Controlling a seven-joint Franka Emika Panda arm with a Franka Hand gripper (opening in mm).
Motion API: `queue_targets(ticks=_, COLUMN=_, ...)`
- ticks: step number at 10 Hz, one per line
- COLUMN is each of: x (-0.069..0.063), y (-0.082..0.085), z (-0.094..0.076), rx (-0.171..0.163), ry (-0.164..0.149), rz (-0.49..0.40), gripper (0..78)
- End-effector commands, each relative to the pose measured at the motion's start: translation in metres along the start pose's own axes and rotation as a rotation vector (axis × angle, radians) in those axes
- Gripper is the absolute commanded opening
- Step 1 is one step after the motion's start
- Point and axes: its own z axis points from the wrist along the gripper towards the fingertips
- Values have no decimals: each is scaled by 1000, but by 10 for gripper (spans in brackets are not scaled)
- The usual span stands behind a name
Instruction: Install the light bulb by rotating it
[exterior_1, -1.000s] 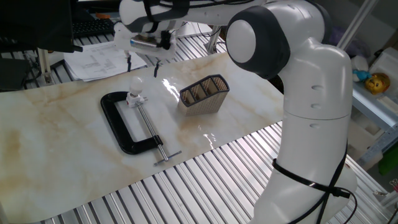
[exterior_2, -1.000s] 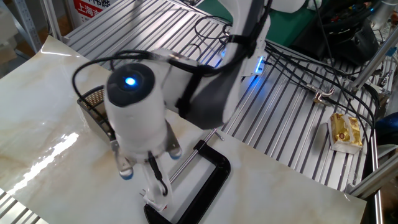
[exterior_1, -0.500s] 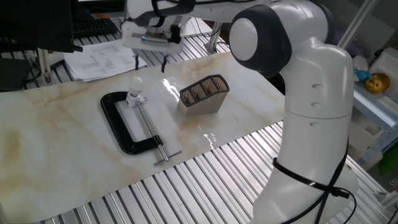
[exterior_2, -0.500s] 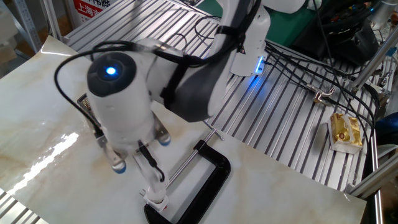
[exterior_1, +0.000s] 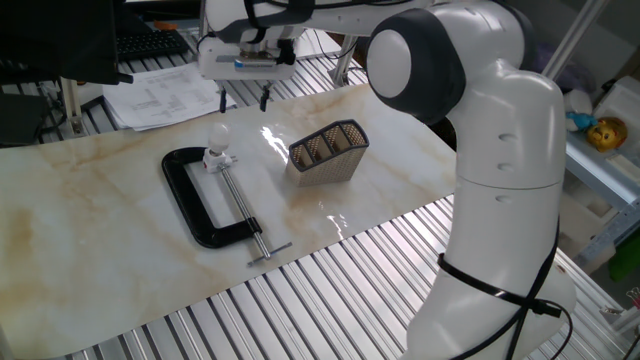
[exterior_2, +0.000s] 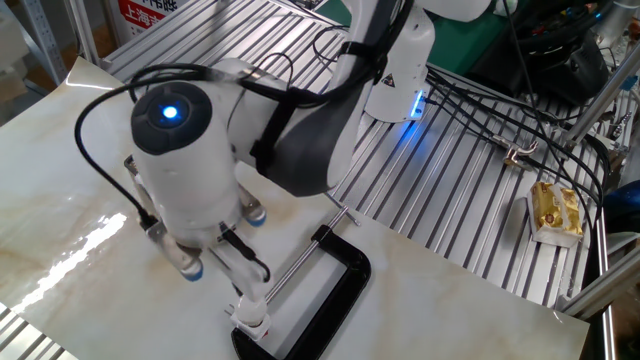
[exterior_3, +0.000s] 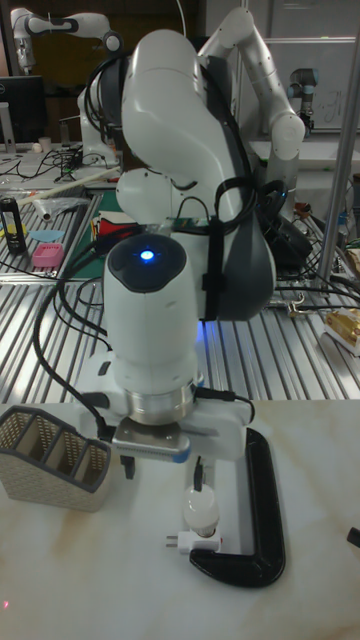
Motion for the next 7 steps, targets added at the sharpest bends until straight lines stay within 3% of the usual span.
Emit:
queue_targets(ticks=1, x=-6, y=47, z=17, rx=0, ry=-72, rz=-195, gripper=774)
queue_targets(ticks=4, x=-5, y=52, z=24, rx=4, ry=-74, rz=-287, gripper=774)
queue_targets(ticks=7, x=-6, y=52, z=31, rx=7, ry=-73, rz=-305, gripper=774)
